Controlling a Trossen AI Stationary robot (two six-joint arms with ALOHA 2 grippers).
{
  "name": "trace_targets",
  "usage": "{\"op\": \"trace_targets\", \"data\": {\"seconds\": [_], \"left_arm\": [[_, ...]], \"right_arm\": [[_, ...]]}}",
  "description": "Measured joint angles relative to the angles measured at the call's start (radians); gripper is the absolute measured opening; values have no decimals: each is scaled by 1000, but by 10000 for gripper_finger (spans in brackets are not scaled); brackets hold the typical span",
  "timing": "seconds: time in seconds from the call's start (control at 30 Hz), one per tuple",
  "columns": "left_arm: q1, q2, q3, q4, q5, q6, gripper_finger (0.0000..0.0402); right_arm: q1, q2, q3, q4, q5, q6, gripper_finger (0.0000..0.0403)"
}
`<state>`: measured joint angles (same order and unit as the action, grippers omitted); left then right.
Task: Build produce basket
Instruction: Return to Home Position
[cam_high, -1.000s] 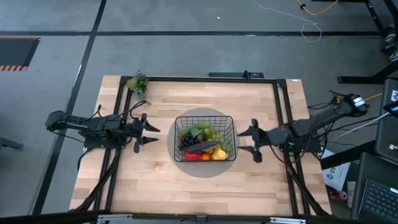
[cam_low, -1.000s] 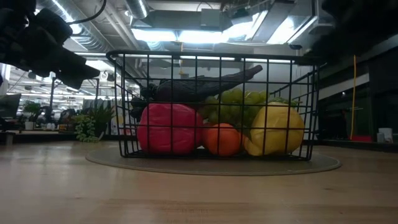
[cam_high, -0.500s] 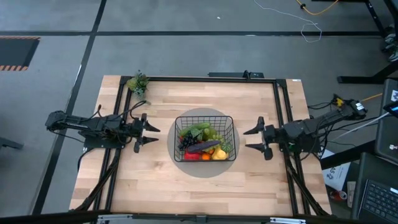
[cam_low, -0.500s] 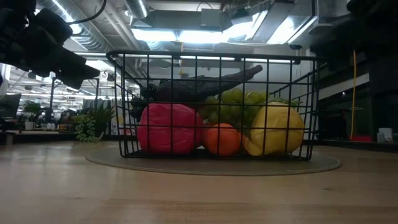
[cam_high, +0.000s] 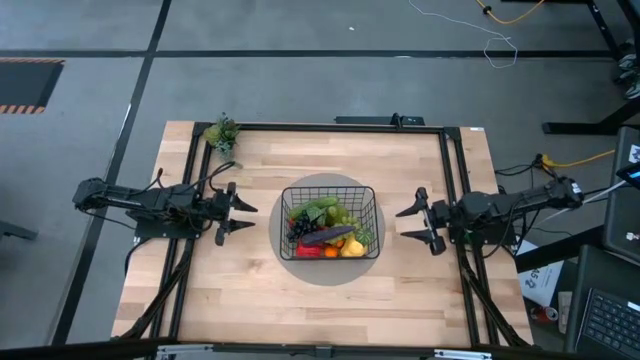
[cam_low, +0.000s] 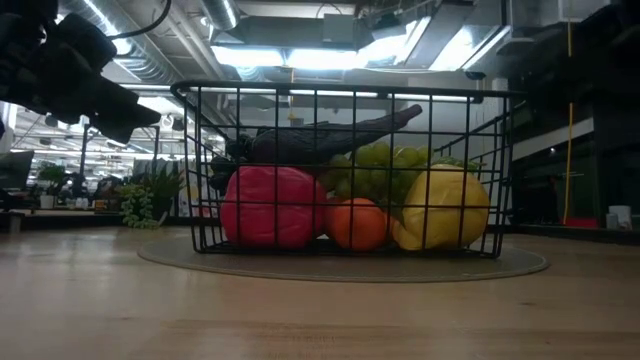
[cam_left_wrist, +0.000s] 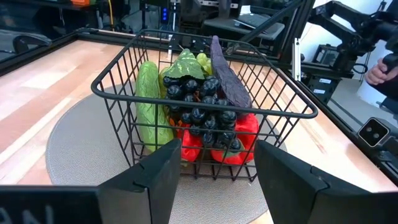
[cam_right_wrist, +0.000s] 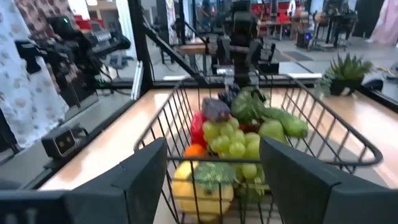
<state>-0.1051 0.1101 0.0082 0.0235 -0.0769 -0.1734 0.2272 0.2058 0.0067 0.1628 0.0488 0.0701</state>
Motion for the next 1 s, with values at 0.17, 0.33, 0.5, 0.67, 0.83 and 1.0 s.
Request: {"op": "trace_targets", "data": {"seconds": [0.17,0.33,0.5,0.67,0.83,1.0], "left_arm": [[0,0,0,0,0,0,197],[0,0,0,0,0,0,197],[0,0,0,0,0,0,197],[0,0,0,0,0,0,197],[0,0,0,0,0,0,197],[0,0,0,0,0,0,197]], "right_arm": [[-29,-26,0,-106,1,5,256],[-61,-29,0,-140,-18,-17,256],[-89,-25,0,-140,-17,-80,256],[-102,-23,0,-139,-17,-105,256],[-101,-23,0,-139,-17,-111,256],[-101,-23,0,-139,-17,-157,256]]}}
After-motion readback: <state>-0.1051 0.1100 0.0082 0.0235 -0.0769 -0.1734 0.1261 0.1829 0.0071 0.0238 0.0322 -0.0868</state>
